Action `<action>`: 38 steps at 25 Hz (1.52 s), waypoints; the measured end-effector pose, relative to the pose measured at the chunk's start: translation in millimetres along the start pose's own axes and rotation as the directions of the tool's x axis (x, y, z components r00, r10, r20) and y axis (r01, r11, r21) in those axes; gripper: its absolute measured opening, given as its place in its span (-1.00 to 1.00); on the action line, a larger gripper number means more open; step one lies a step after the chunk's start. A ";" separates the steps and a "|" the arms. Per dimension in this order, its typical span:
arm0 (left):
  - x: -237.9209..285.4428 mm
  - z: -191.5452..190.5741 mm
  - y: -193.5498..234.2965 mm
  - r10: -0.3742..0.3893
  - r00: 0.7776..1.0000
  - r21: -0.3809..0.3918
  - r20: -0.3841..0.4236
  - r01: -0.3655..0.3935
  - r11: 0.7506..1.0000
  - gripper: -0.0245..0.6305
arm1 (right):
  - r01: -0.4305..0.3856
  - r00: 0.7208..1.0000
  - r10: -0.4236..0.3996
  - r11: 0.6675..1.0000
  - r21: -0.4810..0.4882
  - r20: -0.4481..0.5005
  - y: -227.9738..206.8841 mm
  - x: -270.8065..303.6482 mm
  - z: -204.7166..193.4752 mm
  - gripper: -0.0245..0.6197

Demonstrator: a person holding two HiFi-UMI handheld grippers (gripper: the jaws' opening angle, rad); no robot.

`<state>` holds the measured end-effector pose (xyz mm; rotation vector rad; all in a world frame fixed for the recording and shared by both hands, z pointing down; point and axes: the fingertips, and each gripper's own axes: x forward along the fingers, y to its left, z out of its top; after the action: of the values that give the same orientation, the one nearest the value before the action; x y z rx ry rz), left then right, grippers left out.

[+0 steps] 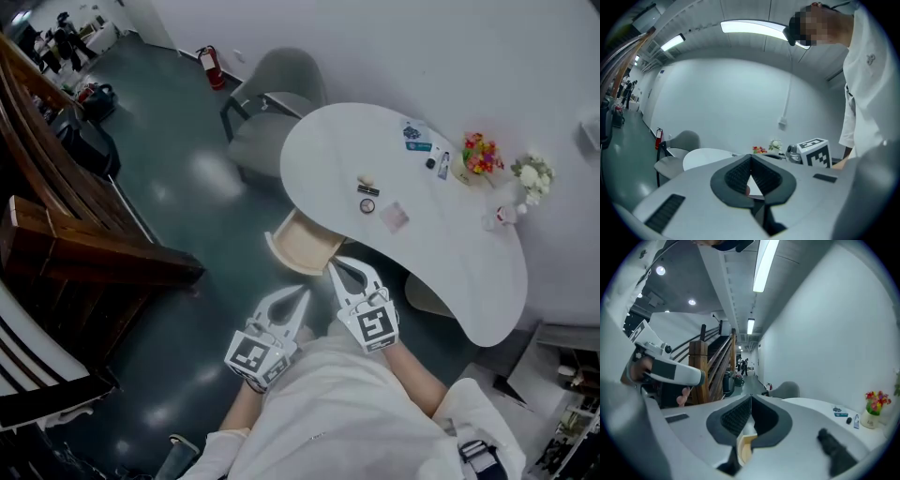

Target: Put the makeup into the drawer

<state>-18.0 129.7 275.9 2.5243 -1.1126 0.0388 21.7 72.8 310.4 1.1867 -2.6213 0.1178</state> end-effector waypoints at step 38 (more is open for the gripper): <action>85.3 -21.4 -48.8 -0.036 0.996 0.055 -0.079 0.040 0.998 -0.90 | 0.049 0.992 -0.041 0.997 0.066 -0.117 -81.7 -76.2 -44.6 -0.88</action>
<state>78.2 107.0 294.5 2.5698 -1.0472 0.1592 140.0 82.0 330.2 1.2225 -2.5070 0.2623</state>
